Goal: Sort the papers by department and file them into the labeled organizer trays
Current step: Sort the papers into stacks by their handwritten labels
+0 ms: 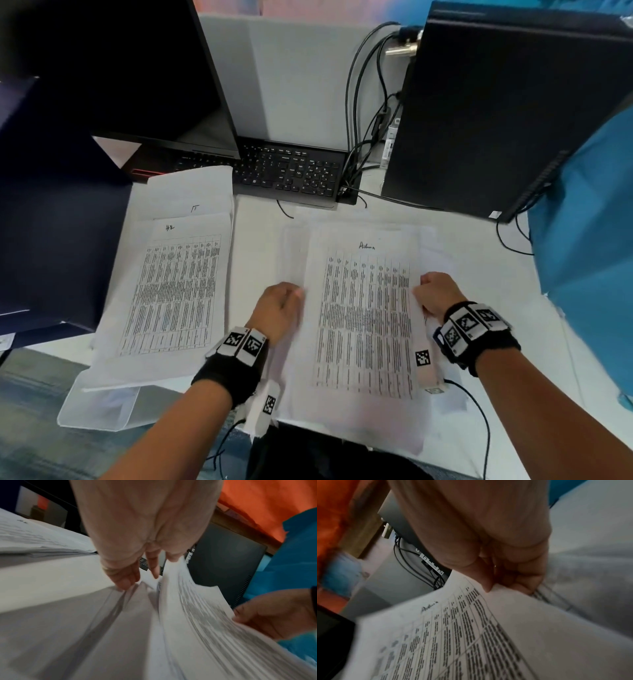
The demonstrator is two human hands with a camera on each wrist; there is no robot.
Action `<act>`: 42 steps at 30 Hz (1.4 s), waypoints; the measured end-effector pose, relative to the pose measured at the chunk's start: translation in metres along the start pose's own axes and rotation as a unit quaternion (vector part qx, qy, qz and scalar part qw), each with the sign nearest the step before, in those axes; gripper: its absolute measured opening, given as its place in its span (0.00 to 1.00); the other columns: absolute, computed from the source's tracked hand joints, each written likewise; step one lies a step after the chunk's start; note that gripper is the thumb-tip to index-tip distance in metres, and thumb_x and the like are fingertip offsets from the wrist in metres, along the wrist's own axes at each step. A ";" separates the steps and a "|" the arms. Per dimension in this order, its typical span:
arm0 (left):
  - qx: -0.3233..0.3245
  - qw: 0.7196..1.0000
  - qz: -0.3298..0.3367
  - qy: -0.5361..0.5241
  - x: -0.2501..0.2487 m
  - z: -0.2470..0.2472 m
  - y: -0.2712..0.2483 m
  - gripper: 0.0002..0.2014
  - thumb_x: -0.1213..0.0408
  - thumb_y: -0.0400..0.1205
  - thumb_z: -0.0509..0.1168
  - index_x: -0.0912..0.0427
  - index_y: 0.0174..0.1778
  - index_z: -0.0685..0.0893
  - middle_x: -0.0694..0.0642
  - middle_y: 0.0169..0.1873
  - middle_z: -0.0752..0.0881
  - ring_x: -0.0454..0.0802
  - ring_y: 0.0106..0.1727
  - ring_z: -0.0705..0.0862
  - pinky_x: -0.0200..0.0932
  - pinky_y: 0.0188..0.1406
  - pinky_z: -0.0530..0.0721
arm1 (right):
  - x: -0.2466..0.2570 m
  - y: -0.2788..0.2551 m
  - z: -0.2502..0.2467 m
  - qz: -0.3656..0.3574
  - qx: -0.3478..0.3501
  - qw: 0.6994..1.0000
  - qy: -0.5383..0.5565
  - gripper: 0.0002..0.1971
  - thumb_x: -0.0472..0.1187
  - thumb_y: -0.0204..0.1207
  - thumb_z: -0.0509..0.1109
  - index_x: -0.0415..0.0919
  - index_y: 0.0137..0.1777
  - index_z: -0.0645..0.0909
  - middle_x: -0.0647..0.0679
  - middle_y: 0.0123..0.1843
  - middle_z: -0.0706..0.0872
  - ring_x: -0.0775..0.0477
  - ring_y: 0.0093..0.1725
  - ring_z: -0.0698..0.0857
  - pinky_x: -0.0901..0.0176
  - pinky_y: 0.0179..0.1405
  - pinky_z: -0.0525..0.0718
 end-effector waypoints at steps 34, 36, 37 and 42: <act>-0.059 0.972 -0.058 -0.221 0.004 -0.002 0.005 0.24 0.48 0.86 0.52 0.60 0.69 0.78 0.50 0.66 0.79 0.45 0.68 0.75 0.41 0.72 0.67 | -0.006 -0.003 0.016 0.016 0.095 0.973 0.212 0.12 0.28 0.78 0.67 0.33 0.60 0.82 0.40 0.55 0.88 0.41 0.55 0.86 0.43 0.64 0.81; -0.014 0.966 -0.052 -0.254 -0.004 0.005 -0.004 0.24 0.47 0.86 0.51 0.54 0.75 0.69 0.41 0.68 0.70 0.38 0.71 0.66 0.37 0.73 0.60 | -0.001 -0.004 0.016 0.016 0.095 0.967 0.237 0.13 0.29 0.80 0.65 0.36 0.62 0.81 0.40 0.60 0.87 0.39 0.63 0.84 0.39 0.72 0.75; 0.007 0.964 -0.057 -0.259 -0.007 0.009 -0.006 0.21 0.49 0.87 0.51 0.51 0.74 0.67 0.38 0.66 0.67 0.36 0.68 0.65 0.35 0.70 0.58 | 0.002 -0.006 0.018 0.013 0.102 0.965 0.243 0.12 0.30 0.81 0.64 0.38 0.62 0.80 0.42 0.62 0.86 0.40 0.64 0.82 0.39 0.73 0.73; 0.001 0.967 -0.041 -0.250 -0.002 0.024 -0.003 0.12 0.64 0.85 0.60 0.58 0.64 0.72 0.54 0.59 0.84 0.52 0.63 0.81 0.43 0.66 0.77 | 0.018 -0.014 0.018 -0.012 0.055 0.980 0.192 0.13 0.38 0.84 0.60 0.39 0.66 0.74 0.47 0.64 0.82 0.45 0.62 0.80 0.50 0.64 0.78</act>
Point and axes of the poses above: each hand's wrist, its own y-axis towards the middle knuckle, its own z-axis out of the palm, x = y × z, the point moved 5 cm from there along y, towards the middle knuckle
